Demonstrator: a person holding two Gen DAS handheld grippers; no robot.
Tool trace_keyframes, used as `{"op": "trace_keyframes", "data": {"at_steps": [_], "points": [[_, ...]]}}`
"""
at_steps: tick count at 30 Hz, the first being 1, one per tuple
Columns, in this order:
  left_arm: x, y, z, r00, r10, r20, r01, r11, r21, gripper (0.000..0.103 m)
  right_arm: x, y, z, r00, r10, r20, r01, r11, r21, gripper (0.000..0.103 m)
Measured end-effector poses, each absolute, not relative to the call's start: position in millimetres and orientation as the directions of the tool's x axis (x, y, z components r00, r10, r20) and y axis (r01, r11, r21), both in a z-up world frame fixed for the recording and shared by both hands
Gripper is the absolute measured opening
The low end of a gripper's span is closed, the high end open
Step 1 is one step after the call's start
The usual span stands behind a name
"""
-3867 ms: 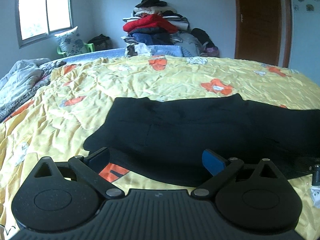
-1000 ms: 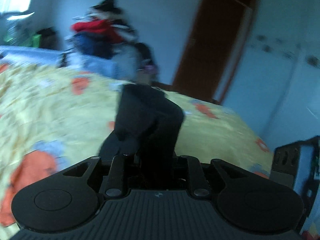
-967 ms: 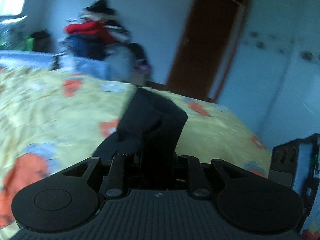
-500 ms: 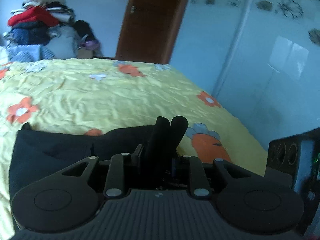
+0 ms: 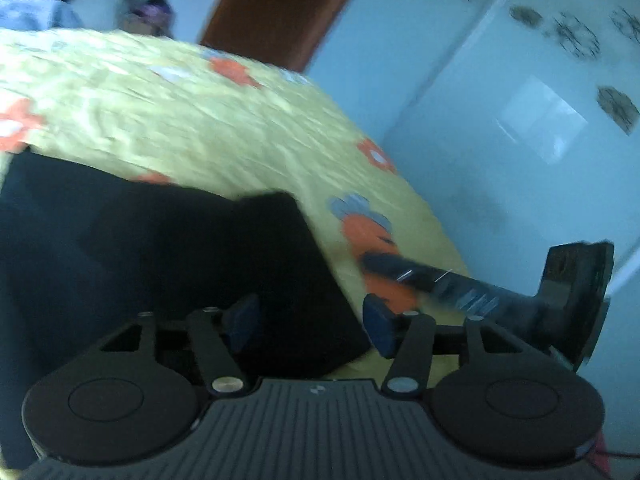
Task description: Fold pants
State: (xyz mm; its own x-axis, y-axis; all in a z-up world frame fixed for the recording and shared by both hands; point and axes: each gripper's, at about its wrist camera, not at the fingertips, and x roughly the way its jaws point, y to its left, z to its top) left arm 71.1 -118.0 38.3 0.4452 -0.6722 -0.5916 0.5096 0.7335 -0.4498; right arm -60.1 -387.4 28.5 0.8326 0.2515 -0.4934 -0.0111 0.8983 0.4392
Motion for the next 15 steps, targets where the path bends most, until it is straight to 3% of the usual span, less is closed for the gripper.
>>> {"op": "trace_keyframes", "data": {"at_steps": [2,4,8,10,11,12,14,15], "points": [[73,-95,43,0.490,-0.650,-0.581,0.466,0.759,-0.455,0.063,-45,-398,27,0.837,0.370,-0.404,-0.072,0.805,0.589,0.073],[78,-75,45,0.531,-0.620,-0.577,0.423,0.785,-0.454,0.067,-22,-399,21,0.806,0.471,-0.358,-0.123,0.726,0.677,0.074],[88,-45,44,0.597,-0.528,-0.604,0.328,0.847,-0.418,0.067,24,-389,-1,0.729,0.524,-0.439,-0.072,0.698,0.713,0.074],[93,-39,43,0.614,-0.494,-0.615,0.299,0.867,-0.398,0.067,36,-384,-8,0.715,0.556,-0.423,-0.086,0.671,0.737,0.075],[96,-37,43,0.620,-0.481,-0.620,0.289,0.875,-0.389,0.067,40,-381,-9,0.713,0.567,-0.413,-0.101,0.666,0.739,0.071],[98,-37,42,0.624,-0.469,-0.626,0.280,0.881,-0.381,0.067,42,-377,-8,0.718,0.552,-0.425,-0.103,0.687,0.719,0.045],[102,-35,42,0.624,-0.456,-0.634,0.266,0.887,-0.377,0.067,40,-370,-1,0.734,0.497,-0.464,-0.088,0.746,0.660,0.010],[103,-34,42,0.623,-0.458,-0.635,0.266,0.886,-0.379,0.067,32,-368,5,0.748,0.475,-0.464,-0.092,0.766,0.636,0.010]]}}
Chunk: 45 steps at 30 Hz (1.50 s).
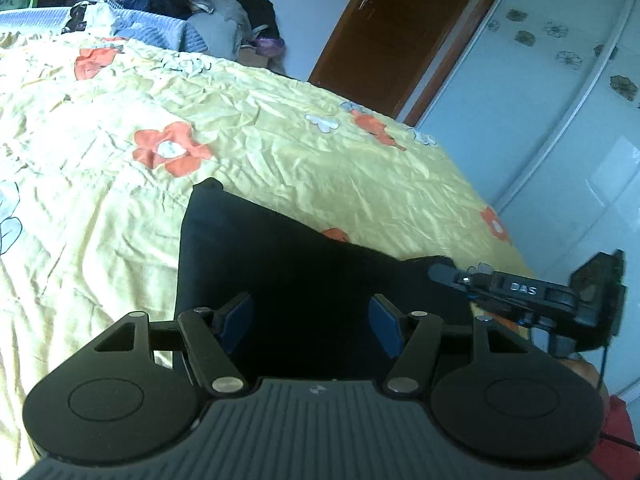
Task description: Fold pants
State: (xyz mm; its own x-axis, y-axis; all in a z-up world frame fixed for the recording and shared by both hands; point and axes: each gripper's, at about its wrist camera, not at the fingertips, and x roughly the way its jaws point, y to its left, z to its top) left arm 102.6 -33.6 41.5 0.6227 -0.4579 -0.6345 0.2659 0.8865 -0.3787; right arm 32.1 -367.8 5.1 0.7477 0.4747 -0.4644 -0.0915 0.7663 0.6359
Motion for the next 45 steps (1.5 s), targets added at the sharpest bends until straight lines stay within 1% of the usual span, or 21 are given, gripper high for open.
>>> {"op": "trace_keyframes", "data": {"at_steps": [2,6,7,9,12,13,15,17,19,24,27,29,32,33,36,38,39,40,41,44,45], "points": [[104,-32,41,0.628,-0.455,-0.632,0.263,0.888,-0.377,0.068,22,-368,12,0.777,0.428,-0.462,-0.083,0.797,0.598,0.008],[113,-33,36,0.628,-0.429,-0.649,0.238,0.900,-0.364,0.069,24,-376,17,0.807,0.332,-0.488,-0.024,0.845,0.535,0.008],[114,-34,35,0.625,-0.422,-0.657,0.236,0.904,-0.356,0.069,29,-375,13,0.792,0.332,-0.513,-0.021,0.854,0.520,0.009],[116,-35,36,0.622,-0.415,-0.664,0.234,0.908,-0.348,0.069,32,-370,12,0.779,0.284,-0.559,0.001,0.891,0.454,0.020],[118,-34,40,0.629,-0.435,-0.645,0.260,0.899,-0.353,0.070,8,-366,31,0.854,0.137,-0.503,0.062,0.931,0.359,0.021],[120,-36,41,0.623,-0.443,-0.644,0.271,0.895,-0.354,0.071,1,-363,38,0.870,0.130,-0.476,0.045,0.940,0.338,0.021],[129,-45,40,0.588,-0.465,-0.661,0.307,0.885,-0.350,0.074,-1,-354,43,0.841,0.234,-0.488,-0.072,0.942,0.327,0.021],[142,-56,33,0.552,-0.494,-0.672,0.338,0.869,-0.361,0.075,9,-337,36,0.765,0.313,-0.564,-0.166,0.940,0.297,0.021],[156,-64,20,0.541,-0.468,-0.699,0.316,0.883,-0.347,0.075,20,-325,24,0.742,0.263,-0.617,-0.159,0.962,0.220,0.020],[166,-77,17,0.582,-0.369,-0.725,0.308,0.925,-0.223,0.074,42,-334,18,0.749,0.260,-0.610,-0.099,0.953,0.285,0.020],[148,-67,29,0.637,-0.358,-0.683,0.328,0.927,-0.180,0.075,26,-331,29,0.773,0.245,-0.586,-0.116,0.961,0.249,0.021],[143,-60,28,0.630,-0.363,-0.687,0.326,0.926,-0.190,0.077,11,-327,34,0.781,0.250,-0.572,-0.138,0.963,0.232,0.021],[142,-57,14,0.608,-0.339,-0.718,0.299,0.936,-0.189,0.077,10,-324,21,0.753,0.255,-0.606,-0.146,0.963,0.225,0.022],[138,-55,13,0.624,-0.325,-0.711,0.286,0.941,-0.178,0.077,10,-326,18,0.755,0.254,-0.604,-0.138,0.963,0.232,0.025],[122,-42,17,0.646,-0.340,-0.684,0.289,0.938,-0.193,0.079,2,-338,24,0.771,0.272,-0.576,-0.101,0.945,0.311,0.026],[115,-25,19,0.658,-0.344,-0.670,0.273,0.938,-0.214,0.083,-8,-346,27,0.786,0.245,-0.568,-0.078,0.950,0.302,0.035],[115,-18,19,0.658,-0.346,-0.669,0.262,0.938,-0.228,0.086,-12,-351,26,0.785,0.235,-0.574,-0.063,0.951,0.303,0.048],[116,-9,17,0.653,-0.359,-0.667,0.252,0.933,-0.255,0.087,-15,-356,23,0.780,0.232,-0.581,-0.050,0.948,0.313,0.056],[120,0,14,0.637,-0.387,-0.667,0.249,0.922,-0.297,0.088,-18,-361,19,0.771,0.243,-0.589,-0.041,0.941,0.335,0.069],[132,20,-1,0.548,-0.506,-0.666,0.225,0.856,-0.465,0.089,-23,-374,6,0.749,0.295,-0.593,-0.027,0.908,0.418,0.070],[133,24,-3,0.548,-0.538,-0.641,0.228,0.833,-0.504,0.094,-23,-378,3,0.746,0.327,-0.580,-0.031,0.887,0.460,0.070]]}}
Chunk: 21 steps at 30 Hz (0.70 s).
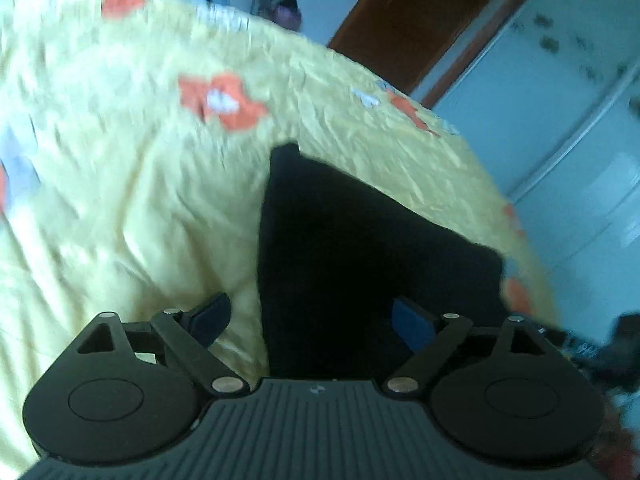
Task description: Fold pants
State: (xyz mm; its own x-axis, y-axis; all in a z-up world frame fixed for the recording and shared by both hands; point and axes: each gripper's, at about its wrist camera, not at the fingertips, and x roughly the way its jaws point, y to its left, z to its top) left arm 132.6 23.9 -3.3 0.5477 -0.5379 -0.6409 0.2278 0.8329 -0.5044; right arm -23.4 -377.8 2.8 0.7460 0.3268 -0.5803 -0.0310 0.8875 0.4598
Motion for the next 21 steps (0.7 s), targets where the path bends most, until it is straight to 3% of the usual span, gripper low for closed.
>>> {"op": "trace_keyframes", "data": {"at_steps": [7,8,9,11,12,13,15,18,21], "points": [[135,3,-6,0.521,-0.583,-0.623,0.329,0.811,-0.484,0.097,-11,-373,-3,0.701,0.473,-0.534,-0.141,0.826,0.546,0.070],[135,-2,-7,0.526,-0.582,-0.621,0.338,0.813,-0.475,0.097,-8,-372,-4,0.702,0.481,-0.525,-0.144,0.818,0.556,0.068],[134,-6,-8,0.535,-0.574,-0.620,0.345,0.818,-0.460,0.094,-7,-371,-5,0.707,0.476,-0.523,-0.139,0.818,0.558,0.054],[130,-12,-8,0.571,-0.528,-0.629,0.350,0.849,-0.395,0.077,-7,-370,-7,0.715,0.465,-0.522,-0.117,0.816,0.567,0.041],[129,-15,-7,0.591,-0.489,-0.642,0.342,0.872,-0.350,0.047,-9,-369,-7,0.720,0.463,-0.517,-0.118,0.816,0.566,0.036],[127,-12,-7,0.602,-0.468,-0.647,0.331,0.884,-0.331,0.037,-12,-367,-7,0.728,0.454,-0.515,-0.115,0.820,0.561,0.034],[131,2,-7,0.601,-0.503,-0.622,0.294,0.862,-0.413,0.023,-16,-365,-5,0.741,0.440,-0.507,-0.098,0.818,0.566,0.029],[131,15,-3,0.611,-0.515,-0.601,0.269,0.849,-0.454,0.019,-20,-358,3,0.761,0.421,-0.494,-0.097,0.826,0.555,0.025],[121,15,10,0.647,-0.488,-0.586,0.298,0.869,-0.394,0.017,-23,-347,21,0.780,0.419,-0.465,-0.122,0.831,0.543,0.023]]}}
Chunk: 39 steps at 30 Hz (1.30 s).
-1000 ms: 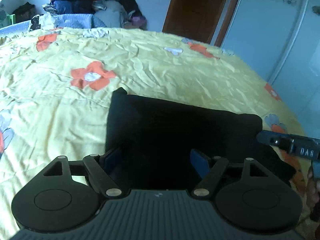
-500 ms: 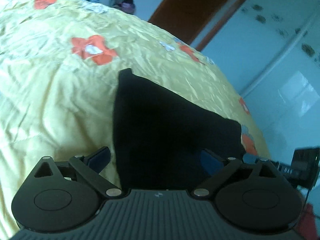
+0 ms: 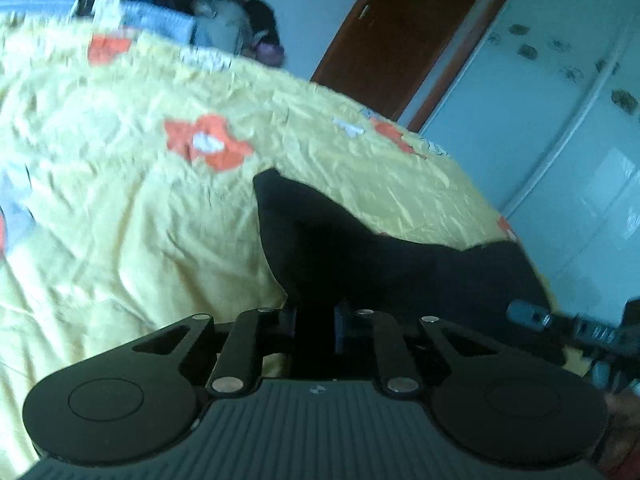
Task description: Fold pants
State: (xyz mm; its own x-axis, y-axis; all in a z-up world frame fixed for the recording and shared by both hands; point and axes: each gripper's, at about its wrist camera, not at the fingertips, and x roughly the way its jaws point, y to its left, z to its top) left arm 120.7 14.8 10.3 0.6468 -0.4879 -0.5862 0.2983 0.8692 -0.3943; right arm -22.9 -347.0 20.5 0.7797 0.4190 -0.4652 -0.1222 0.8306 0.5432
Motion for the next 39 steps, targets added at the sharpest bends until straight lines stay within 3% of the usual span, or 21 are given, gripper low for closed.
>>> {"op": "trace_keyframes", "data": {"at_steps": [7,9,11,12,15,17,18,21,24,27,31,33,35,39], "points": [[111,43,54,0.758,-0.391,-0.522,0.276,0.918,-0.286,0.016,-14,-315,51,0.788,0.479,-0.387,-0.212,0.801,0.560,0.023],[118,51,57,0.759,-0.356,-0.545,0.256,0.933,-0.254,0.017,-5,-303,49,0.779,0.491,-0.389,-0.220,0.796,0.564,0.023],[131,55,50,0.730,-0.328,-0.599,0.227,0.944,-0.239,0.024,8,-296,39,0.767,0.476,-0.431,-0.180,0.803,0.568,0.024],[136,57,44,0.721,-0.306,-0.622,0.210,0.952,-0.224,0.034,17,-291,33,0.756,0.447,-0.478,-0.151,0.830,0.537,0.027],[134,63,33,0.737,-0.149,-0.659,0.122,0.989,-0.086,0.035,25,-279,25,0.754,0.246,-0.610,-0.034,0.941,0.337,0.034],[121,69,38,0.762,-0.133,-0.634,0.096,0.991,-0.092,0.044,9,-278,35,0.807,0.175,-0.564,-0.020,0.963,0.270,0.034],[115,70,43,0.768,-0.151,-0.622,0.099,0.988,-0.118,0.055,1,-275,43,0.829,0.146,-0.541,-0.020,0.973,0.231,0.034],[93,56,55,0.791,-0.235,-0.565,0.172,0.971,-0.164,0.073,-8,-257,60,0.826,0.239,-0.510,-0.168,0.969,0.183,0.034],[83,25,50,0.761,-0.315,-0.568,0.267,0.949,-0.168,0.086,-2,-236,50,0.740,0.352,-0.573,-0.287,0.936,0.204,0.034],[88,1,24,0.715,-0.297,-0.633,0.292,0.949,-0.115,0.087,7,-226,25,0.706,0.285,-0.648,-0.263,0.955,0.134,0.033],[85,-4,11,0.761,-0.179,-0.623,0.234,0.972,0.006,0.087,-7,-223,39,0.747,0.228,-0.625,-0.202,0.973,0.114,0.035],[80,3,17,0.767,-0.212,-0.606,0.227,0.972,-0.052,0.089,-17,-214,43,0.747,0.267,-0.609,-0.251,0.961,0.114,0.041],[78,6,20,0.762,-0.216,-0.610,0.207,0.975,-0.086,0.094,-16,-203,34,0.715,0.272,-0.644,-0.286,0.954,0.085,0.065],[70,6,22,0.755,-0.180,-0.631,0.168,0.983,-0.079,0.094,-27,-187,31,0.746,0.164,-0.646,-0.213,0.977,0.001,0.070]]}}
